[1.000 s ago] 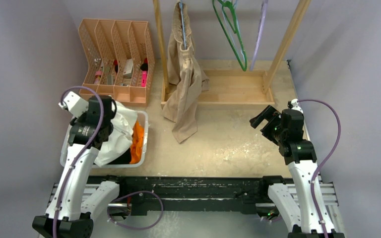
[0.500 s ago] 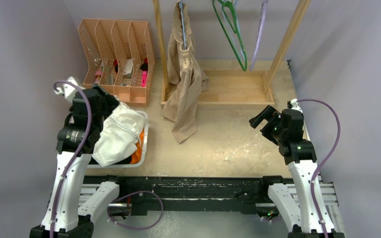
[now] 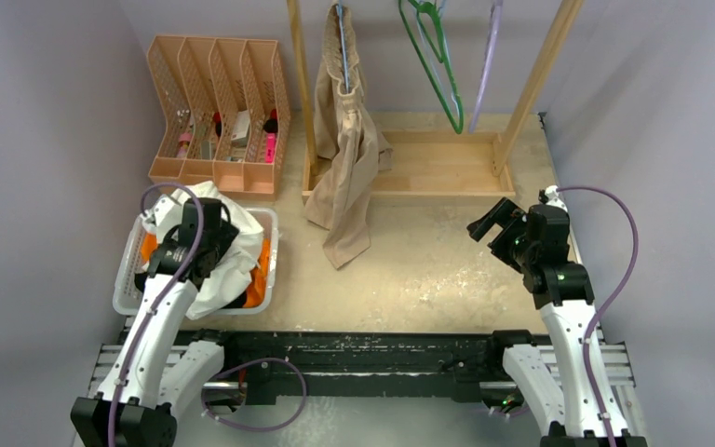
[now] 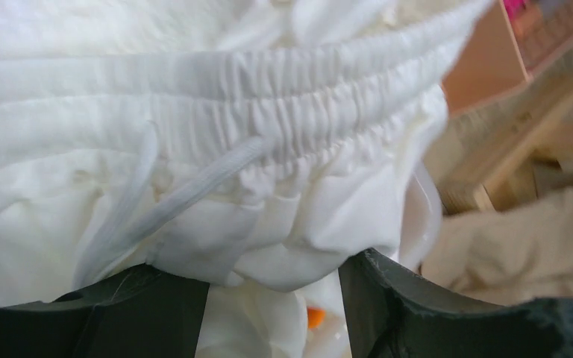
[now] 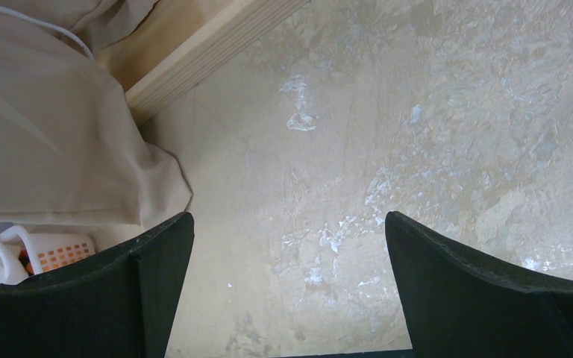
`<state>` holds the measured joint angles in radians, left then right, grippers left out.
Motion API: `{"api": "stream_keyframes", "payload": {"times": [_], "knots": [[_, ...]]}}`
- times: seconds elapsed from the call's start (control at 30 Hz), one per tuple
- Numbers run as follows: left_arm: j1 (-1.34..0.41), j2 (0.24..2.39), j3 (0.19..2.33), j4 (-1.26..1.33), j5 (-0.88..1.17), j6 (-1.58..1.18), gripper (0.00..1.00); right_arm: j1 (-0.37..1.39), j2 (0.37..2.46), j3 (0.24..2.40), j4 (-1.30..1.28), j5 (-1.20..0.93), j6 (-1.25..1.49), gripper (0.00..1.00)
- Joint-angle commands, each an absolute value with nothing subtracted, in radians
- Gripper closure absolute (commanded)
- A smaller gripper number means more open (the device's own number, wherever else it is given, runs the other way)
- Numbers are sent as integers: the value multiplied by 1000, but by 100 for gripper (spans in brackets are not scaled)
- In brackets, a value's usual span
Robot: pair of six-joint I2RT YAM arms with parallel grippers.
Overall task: Remove the shorts from the hanger
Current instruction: Place the shorts in the basket.
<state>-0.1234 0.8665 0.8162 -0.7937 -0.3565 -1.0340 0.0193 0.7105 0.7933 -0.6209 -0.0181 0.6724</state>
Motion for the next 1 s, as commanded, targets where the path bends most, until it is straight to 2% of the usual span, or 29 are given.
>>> {"api": "stream_keyframes", "payload": {"times": [0.0,0.17,0.3,0.43,0.57,0.73,0.97], "knots": [[-106,834,837,-945,-805,-1174,40,17,698,793,-588,-30,657,1],[-106,820,846,-889,-851,-1133,40,17,704,793,-582,-22,657,1],[-106,872,735,-897,-895,-1181,40,17,709,794,-591,-27,656,1],[-106,934,597,-810,-729,-1242,42,17,703,792,-588,-34,657,1],[-106,958,537,-694,-567,-1194,43,17,699,793,-591,-47,657,1],[-106,928,641,-793,-596,-1156,40,16,706,818,-606,-62,648,1],[-106,765,923,-918,-764,-1106,23,17,672,888,-643,-80,616,1]]}}
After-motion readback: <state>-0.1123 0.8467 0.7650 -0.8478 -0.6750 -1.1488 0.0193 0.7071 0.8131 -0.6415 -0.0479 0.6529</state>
